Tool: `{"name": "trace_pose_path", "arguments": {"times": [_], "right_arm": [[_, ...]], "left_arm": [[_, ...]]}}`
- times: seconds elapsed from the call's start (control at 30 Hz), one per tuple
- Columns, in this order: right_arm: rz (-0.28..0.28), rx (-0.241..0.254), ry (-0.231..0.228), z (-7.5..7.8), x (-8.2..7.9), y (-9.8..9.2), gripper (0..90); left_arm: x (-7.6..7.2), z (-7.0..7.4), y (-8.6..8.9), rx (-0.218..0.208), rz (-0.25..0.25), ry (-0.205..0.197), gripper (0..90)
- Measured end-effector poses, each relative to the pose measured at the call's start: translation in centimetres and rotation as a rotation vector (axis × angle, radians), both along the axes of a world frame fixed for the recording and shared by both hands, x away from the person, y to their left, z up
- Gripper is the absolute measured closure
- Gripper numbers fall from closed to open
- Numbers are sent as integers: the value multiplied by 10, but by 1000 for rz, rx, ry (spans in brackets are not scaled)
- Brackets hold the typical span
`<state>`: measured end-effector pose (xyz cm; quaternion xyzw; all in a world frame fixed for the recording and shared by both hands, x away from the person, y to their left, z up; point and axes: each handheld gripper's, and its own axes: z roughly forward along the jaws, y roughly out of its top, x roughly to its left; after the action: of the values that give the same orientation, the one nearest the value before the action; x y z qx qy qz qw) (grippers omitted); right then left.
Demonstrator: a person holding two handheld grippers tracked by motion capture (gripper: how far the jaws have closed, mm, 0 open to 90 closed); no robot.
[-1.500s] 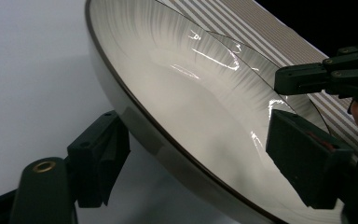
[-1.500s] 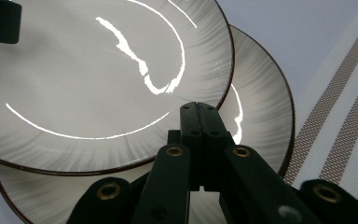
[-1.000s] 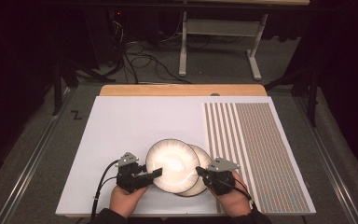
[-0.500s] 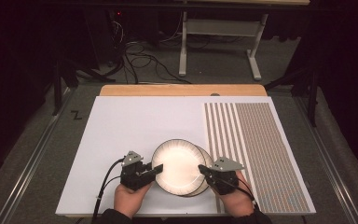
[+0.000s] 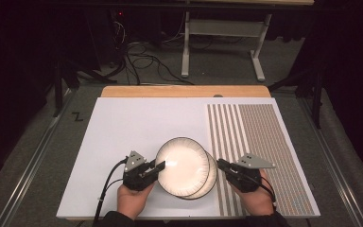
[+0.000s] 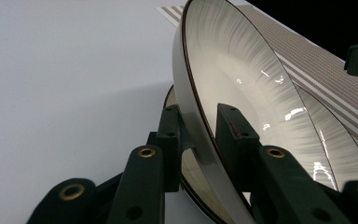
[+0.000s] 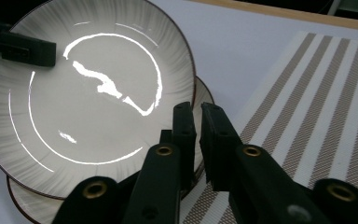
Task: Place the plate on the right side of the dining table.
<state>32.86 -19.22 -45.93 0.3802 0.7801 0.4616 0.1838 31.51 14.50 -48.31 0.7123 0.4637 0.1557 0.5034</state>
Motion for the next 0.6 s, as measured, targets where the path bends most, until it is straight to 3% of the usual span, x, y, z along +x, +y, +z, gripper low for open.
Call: {"name": "trace_pose_path", "arguments": {"times": [0.1, 0.37, 0.6], "right_arm": [[-17, 31, -7, 4, -2, -13, 699], [-53, 31, -56, 10, -17, -37, 349], [-90, 25, -90, 14, -36, -57, 163]], "left_arm": [[-2, 1, 0, 0, 10, -22, 737], [-5, 4, 2, 3, 19, -69, 750], [-6, 6, 4, 1, 24, -101, 758]]}}
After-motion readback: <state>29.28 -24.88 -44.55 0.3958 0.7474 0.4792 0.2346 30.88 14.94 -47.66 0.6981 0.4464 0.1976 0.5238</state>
